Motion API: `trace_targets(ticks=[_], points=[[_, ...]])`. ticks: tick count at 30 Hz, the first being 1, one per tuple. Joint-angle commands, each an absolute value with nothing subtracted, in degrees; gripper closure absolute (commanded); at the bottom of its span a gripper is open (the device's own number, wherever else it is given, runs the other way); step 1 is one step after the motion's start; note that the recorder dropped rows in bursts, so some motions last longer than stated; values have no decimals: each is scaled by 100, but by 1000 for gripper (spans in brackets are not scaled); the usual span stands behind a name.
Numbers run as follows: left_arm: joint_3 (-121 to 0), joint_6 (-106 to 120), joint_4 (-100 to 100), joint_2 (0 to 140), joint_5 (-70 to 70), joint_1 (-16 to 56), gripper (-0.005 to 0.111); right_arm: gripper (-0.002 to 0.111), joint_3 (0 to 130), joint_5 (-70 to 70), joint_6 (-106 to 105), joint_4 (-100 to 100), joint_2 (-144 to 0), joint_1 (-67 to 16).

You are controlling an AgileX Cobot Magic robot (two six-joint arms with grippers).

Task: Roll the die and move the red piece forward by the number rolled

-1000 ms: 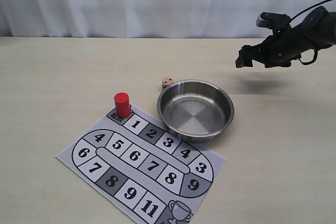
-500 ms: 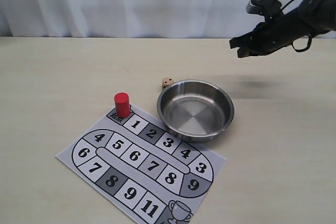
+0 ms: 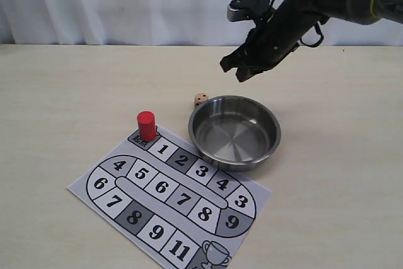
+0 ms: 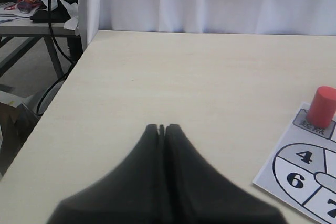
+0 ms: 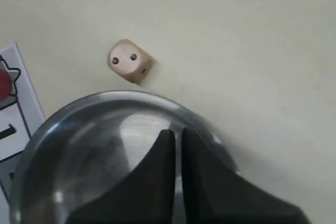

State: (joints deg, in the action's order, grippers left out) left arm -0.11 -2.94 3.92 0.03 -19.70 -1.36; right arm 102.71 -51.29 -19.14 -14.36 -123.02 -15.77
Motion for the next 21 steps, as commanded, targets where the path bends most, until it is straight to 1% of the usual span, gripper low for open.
trace_targets(ticks=[1, 7, 13, 21], points=[[0, -326, 389, 0, -1901, -136, 107, 104, 10498, -5448, -1577, -1262, -12261, -1911], [0, -326, 389, 0, -1901, -136, 107, 104, 10510, -5447, -1377, -1151, -12358, -2217], [0, -326, 389, 0, -1901, -136, 107, 104, 10656, -5921, -1070, -1070, -12657, -2217], [0, -326, 389, 0, -1901, -136, 107, 104, 10656, -5601, -1070, -1127, -12991, -2217]])
